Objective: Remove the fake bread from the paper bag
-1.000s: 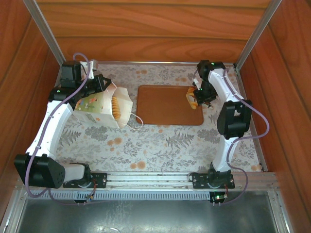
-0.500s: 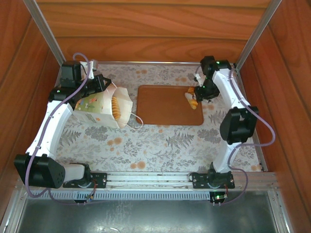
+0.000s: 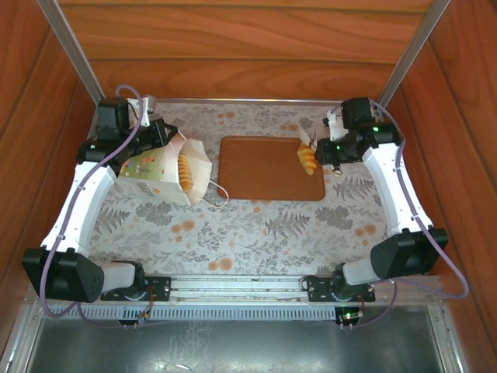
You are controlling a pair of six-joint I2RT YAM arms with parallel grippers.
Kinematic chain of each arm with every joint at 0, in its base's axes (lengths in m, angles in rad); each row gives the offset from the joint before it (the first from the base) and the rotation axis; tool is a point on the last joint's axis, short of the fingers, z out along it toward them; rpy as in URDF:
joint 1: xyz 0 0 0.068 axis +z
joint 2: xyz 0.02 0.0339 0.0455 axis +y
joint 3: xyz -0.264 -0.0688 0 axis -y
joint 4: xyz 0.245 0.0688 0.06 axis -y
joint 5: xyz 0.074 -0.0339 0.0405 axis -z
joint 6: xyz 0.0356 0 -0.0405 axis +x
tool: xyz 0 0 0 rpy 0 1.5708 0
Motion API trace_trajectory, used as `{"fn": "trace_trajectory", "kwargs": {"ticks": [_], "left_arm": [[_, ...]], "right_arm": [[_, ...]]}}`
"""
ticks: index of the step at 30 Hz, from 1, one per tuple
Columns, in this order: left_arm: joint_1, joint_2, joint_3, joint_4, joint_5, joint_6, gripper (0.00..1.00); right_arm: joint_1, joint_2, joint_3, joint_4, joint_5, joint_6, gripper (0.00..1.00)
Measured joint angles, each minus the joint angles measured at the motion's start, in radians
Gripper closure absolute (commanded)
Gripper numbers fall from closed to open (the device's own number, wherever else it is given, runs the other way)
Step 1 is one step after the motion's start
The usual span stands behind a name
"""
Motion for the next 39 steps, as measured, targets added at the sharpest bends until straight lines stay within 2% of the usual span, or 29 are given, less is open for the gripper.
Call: {"fn": "trace_trajectory", "kwargs": {"ticks": [4,10,16,19,25,32,39], "left_arm": [[0.0,-0.007,0.0,0.0,0.0,0.0,1.0],[0.0,-0.011,0.0,0.0,-0.002,0.0,1.0],[0.0,-0.019,-0.002,0.021,-0.002,0.001,1.0],[0.0,-0.031,-0.017,0.041,0.003,0.0,1.0],[0.0,-0.056,-0.053,0.077,0.013,-0.007,1.0],[0.0,-0.062,-0.067,0.1,0.019,-0.015,1.0],[0.0,-0.062,-0.067,0.111,0.02,-0.019,1.0]], "right_arm": [[-0.026,0.159,0.098,-0.01,0.039,0.022,0.46],[-0.102,0.425,0.249,-0.045,0.027,0.014,0.4],[-0.114,0.555,0.412,-0.159,0.026,-0.003,0.41],[-0.114,0.591,0.464,-0.21,-0.005,-0.006,0.42],[-0.114,0.605,0.456,-0.278,-0.048,-0.007,0.42],[-0.114,0.608,0.456,-0.313,-0.037,-0.023,0.54],[-0.114,0.632,0.462,-0.366,-0.034,-0.047,0.59]]}}
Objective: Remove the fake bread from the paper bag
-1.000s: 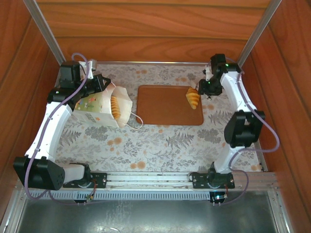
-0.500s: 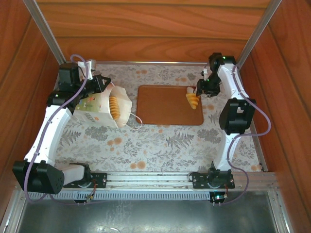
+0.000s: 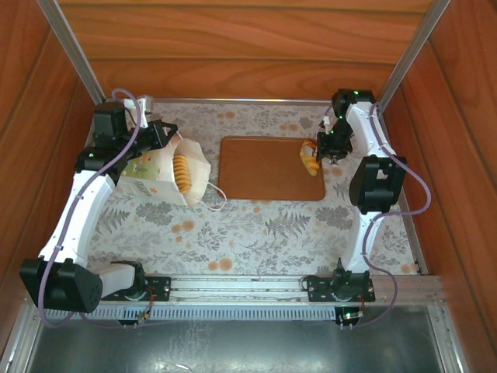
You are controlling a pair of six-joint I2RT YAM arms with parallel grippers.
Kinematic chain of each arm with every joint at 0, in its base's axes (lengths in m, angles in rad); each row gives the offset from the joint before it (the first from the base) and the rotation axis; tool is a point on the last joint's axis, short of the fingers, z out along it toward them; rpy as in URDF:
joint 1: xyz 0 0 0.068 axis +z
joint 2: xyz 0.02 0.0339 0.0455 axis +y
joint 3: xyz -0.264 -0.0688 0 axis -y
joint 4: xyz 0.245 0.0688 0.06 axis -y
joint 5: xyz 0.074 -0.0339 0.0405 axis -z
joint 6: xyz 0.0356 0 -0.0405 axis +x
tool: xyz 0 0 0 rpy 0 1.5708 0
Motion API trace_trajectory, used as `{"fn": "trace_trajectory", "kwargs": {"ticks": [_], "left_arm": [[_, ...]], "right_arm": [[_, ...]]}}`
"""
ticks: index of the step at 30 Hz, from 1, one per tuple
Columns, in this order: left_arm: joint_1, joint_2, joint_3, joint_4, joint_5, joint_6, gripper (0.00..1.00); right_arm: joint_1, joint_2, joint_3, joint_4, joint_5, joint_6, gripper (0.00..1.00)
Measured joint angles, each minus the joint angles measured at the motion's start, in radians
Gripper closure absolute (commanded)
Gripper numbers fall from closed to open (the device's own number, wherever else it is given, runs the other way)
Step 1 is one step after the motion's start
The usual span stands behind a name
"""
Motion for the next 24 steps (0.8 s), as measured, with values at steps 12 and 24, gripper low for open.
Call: {"fn": "trace_trajectory", "kwargs": {"ticks": [12,24], "left_arm": [[0.0,0.004,0.0,0.017,0.011,-0.007,1.0],[0.0,0.004,0.0,0.023,0.011,-0.022,1.0]], "right_arm": [[0.0,0.005,0.031,-0.002,0.017,-0.013,0.58],[0.0,0.024,0.069,0.0,0.018,-0.003,0.51]]}}
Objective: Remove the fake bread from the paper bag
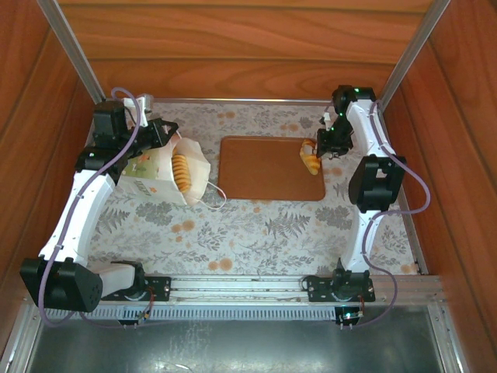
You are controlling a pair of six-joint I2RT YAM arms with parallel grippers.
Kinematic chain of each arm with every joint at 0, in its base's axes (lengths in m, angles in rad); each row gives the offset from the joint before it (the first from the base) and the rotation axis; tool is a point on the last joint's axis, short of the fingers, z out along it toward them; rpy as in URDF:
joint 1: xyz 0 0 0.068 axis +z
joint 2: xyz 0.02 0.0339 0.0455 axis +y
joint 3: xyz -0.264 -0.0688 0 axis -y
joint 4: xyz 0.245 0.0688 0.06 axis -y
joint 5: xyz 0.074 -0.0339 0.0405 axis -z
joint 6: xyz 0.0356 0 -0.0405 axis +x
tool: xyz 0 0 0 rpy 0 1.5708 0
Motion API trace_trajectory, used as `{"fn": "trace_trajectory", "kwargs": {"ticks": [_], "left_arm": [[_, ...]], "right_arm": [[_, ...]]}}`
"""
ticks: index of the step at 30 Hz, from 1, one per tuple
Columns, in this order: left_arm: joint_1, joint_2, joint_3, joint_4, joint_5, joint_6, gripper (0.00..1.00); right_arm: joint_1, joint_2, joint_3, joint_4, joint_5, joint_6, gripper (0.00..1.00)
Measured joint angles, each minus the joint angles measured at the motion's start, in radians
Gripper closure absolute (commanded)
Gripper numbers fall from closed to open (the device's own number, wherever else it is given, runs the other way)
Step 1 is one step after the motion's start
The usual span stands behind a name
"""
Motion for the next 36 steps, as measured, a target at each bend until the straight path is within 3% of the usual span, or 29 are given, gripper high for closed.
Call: {"fn": "trace_trajectory", "kwargs": {"ticks": [6,13,19,24,30,36], "left_arm": [[0.0,0.0,0.0,0.0,0.0,-0.002,1.0],[0.0,0.0,-0.002,0.001,-0.001,-0.002,1.0],[0.0,-0.012,-0.022,0.003,-0.009,-0.001,1.0],[0.001,-0.025,-0.024,-0.01,-0.026,0.002,1.0],[0.005,-0.05,-0.03,-0.04,-0.046,0.019,1.0],[0.007,-0.049,-0.03,-0.055,-0.055,0.018,1.0]], "right_arm": [[0.0,-0.004,-0.001,0.016,0.0,0.004,0.42],[0.0,-0.051,-0.002,0.027,0.001,0.008,0.41],[0.0,-0.225,-0.093,0.062,-0.051,0.02,0.47],[0.019,-0.447,-0.309,0.179,-0.187,0.079,0.49],[0.18,-0.652,-0.569,0.352,-0.36,0.177,0.5],[0.432,-0.671,-0.674,0.501,-0.509,0.261,0.52]]}}
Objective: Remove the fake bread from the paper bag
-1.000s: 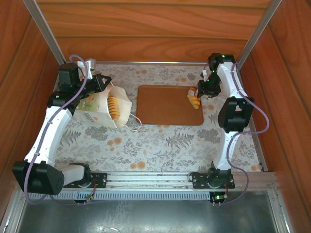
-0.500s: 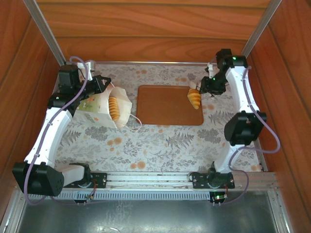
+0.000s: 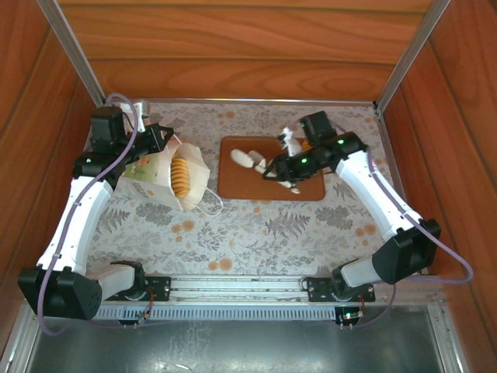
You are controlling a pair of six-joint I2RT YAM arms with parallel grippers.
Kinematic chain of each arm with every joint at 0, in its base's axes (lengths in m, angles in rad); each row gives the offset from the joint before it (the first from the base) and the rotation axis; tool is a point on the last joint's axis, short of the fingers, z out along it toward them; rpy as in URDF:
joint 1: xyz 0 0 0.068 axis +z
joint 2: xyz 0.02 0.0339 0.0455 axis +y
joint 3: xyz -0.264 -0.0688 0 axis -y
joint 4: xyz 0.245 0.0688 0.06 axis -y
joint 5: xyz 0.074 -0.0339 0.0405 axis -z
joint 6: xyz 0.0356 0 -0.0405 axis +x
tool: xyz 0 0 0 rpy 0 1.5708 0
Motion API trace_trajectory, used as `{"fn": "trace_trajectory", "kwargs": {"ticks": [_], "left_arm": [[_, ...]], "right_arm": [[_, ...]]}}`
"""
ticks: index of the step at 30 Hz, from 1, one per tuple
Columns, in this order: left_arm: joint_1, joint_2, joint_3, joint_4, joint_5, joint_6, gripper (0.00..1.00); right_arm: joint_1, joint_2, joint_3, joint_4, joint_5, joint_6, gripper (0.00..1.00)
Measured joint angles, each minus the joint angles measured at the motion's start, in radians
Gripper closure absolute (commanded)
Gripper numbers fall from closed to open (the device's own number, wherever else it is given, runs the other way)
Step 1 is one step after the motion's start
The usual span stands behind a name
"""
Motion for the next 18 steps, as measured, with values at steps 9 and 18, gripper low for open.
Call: {"fn": "trace_trajectory", "kwargs": {"ticks": [9,18], "left_arm": [[0.0,0.03,0.014,-0.006,0.003,-0.022,1.0],[0.0,0.09,0.072,-0.008,0.047,-0.043,1.0]], "right_arm": [[0.277,0.179,0.079,0.08,0.016,0.06,0.53],[0.352,0.512,0.363,0.065,0.165,0.109,0.52]]}}
